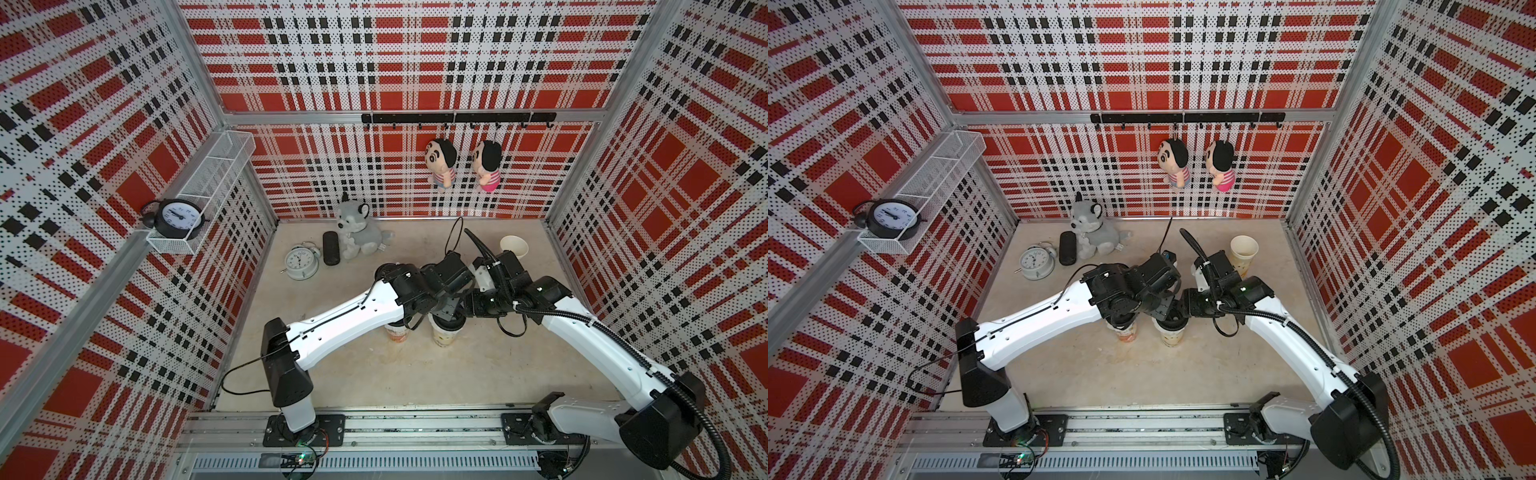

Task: Put the leak-proof paper on the milk tea cups
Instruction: Secure the cup lid on the cup.

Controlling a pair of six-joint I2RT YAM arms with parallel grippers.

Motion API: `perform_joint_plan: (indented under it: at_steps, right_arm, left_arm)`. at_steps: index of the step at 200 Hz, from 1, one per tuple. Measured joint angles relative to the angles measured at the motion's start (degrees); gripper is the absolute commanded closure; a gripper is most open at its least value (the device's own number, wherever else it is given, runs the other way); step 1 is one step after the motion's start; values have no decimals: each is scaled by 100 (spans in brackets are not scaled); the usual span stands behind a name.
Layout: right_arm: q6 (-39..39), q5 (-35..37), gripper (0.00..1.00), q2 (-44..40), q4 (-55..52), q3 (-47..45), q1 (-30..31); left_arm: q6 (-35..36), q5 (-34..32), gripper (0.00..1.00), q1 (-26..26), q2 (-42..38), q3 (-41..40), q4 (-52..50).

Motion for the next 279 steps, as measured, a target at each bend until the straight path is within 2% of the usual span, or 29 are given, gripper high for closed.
perform_joint_plan:
  at_steps: [57,279]
  right_arm:
    - [-20,-2,45,0,0,0,0]
    - [-129,-15,45,2,2,-7,0]
  left_arm:
    - [-654,289,71,83,-448,-1084,461]
    - [-1480,308,73,39,-822,-2188,1572]
